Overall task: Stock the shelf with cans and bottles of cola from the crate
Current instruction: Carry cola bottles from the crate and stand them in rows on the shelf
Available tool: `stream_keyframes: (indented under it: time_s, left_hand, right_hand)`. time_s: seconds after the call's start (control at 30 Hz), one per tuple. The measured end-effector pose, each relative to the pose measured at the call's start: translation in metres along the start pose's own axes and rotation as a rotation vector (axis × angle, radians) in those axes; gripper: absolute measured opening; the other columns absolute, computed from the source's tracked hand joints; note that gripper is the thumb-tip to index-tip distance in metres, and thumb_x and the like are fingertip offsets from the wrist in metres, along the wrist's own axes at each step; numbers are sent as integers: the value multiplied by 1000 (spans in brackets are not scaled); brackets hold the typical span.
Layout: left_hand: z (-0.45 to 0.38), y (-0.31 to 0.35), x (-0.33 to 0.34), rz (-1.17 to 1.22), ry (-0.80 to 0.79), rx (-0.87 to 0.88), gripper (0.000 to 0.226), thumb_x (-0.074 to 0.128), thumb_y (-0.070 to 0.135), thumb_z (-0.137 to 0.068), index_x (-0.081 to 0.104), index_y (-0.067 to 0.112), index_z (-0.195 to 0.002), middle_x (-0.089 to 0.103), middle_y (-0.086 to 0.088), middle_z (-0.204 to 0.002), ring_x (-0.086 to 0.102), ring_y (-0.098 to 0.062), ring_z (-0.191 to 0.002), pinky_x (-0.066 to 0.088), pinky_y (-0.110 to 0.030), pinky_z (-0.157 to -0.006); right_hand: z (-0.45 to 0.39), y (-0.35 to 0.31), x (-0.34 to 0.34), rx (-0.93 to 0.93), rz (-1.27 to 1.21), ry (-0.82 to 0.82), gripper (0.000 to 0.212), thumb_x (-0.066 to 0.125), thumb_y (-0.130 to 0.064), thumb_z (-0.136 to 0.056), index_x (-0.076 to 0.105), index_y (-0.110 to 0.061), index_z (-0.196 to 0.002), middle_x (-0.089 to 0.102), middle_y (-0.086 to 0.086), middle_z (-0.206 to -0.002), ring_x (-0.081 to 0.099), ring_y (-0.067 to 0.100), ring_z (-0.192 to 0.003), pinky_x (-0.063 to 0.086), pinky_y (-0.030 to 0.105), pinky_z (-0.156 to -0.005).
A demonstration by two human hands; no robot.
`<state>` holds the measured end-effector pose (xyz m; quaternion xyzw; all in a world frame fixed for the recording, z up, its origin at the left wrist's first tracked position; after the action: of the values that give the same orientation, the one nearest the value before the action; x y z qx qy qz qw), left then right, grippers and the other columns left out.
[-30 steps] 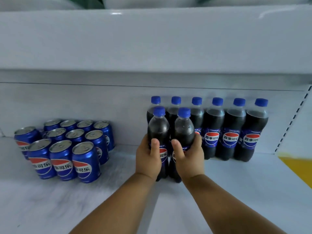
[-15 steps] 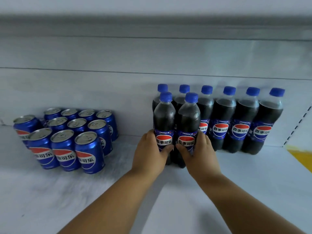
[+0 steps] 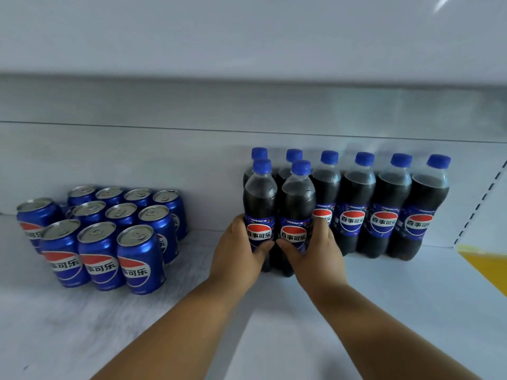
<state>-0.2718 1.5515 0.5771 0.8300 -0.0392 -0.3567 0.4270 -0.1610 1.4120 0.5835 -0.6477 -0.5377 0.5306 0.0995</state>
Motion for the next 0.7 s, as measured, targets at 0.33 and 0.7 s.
stream_keyframes:
  time_s: [0.33, 0.7]
  left_hand:
    - [3, 6, 0, 39, -49, -41, 56, 75, 28, -86, 48, 21, -135, 63, 2, -126, 61, -14, -111, 41, -24, -83]
    - [66, 52, -11, 182, 236, -44, 70, 70, 14, -83, 36, 21, -144, 46, -4, -132, 53, -24, -119, 51, -46, -99]
  right_hand:
    - [4, -3, 0, 57, -29, -64, 55, 79, -36, -83, 46, -18, -123, 60, 1, -123, 58, 22, -114, 42, 27, -83]
    - [35, -19, -35, 59, -123, -20, 98, 79, -36, -82, 18, -25, -157, 36, 2, -148, 35, 19, -141, 32, 31, -114]
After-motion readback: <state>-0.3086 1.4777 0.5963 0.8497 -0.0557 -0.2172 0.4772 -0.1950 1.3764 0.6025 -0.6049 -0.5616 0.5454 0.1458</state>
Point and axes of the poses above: each hand's wrist, its own z-axis away from the middle knuckle, its own x-axis out of the palm, y = z × x, the point moved 8 cm from there along -z, towards the middle knuckle
